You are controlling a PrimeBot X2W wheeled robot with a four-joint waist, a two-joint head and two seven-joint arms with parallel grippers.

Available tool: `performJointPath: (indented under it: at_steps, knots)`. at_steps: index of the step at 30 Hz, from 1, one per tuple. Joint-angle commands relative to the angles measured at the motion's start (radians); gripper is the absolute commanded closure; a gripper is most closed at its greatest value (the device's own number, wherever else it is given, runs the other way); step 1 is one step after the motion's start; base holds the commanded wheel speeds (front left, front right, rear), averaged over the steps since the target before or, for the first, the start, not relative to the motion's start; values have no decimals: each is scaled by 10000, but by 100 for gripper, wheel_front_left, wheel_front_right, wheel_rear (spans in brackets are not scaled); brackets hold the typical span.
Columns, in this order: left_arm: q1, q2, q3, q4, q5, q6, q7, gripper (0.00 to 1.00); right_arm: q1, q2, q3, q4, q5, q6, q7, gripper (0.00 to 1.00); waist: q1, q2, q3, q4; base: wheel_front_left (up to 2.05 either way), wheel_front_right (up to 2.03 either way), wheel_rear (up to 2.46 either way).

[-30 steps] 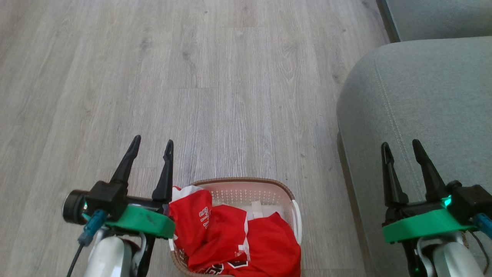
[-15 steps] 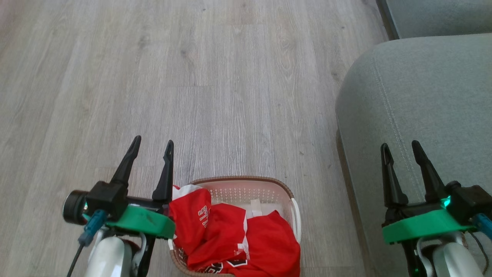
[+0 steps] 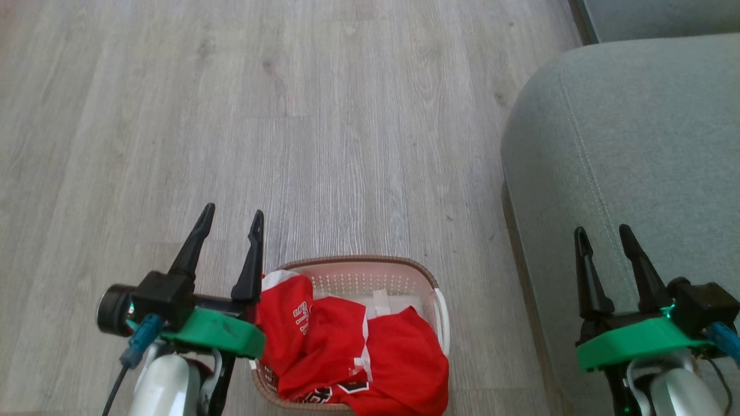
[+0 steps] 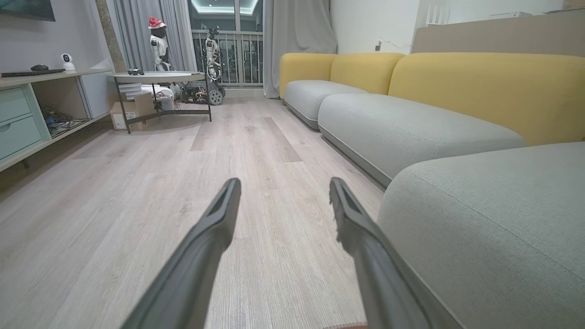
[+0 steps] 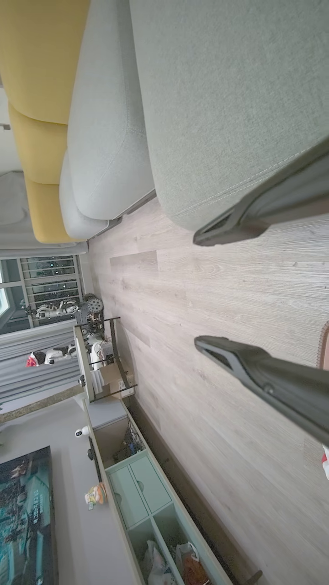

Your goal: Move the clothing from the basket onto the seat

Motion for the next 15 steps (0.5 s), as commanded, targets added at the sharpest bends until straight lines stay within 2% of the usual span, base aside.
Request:
performJointPath:
  at_steps: [1,15]
  knots:
    - [-610,71,298,-281,39,-7,-126,0,-507,-209,176,-241,84,-2,-26,0,0,0,144,-50,0,0,0]
    - [-1302,77,7,248,46,-120,-126,0,-1140,-280,176,-6,269,-2,1,0,0,0,1576,-491,0,0,0]
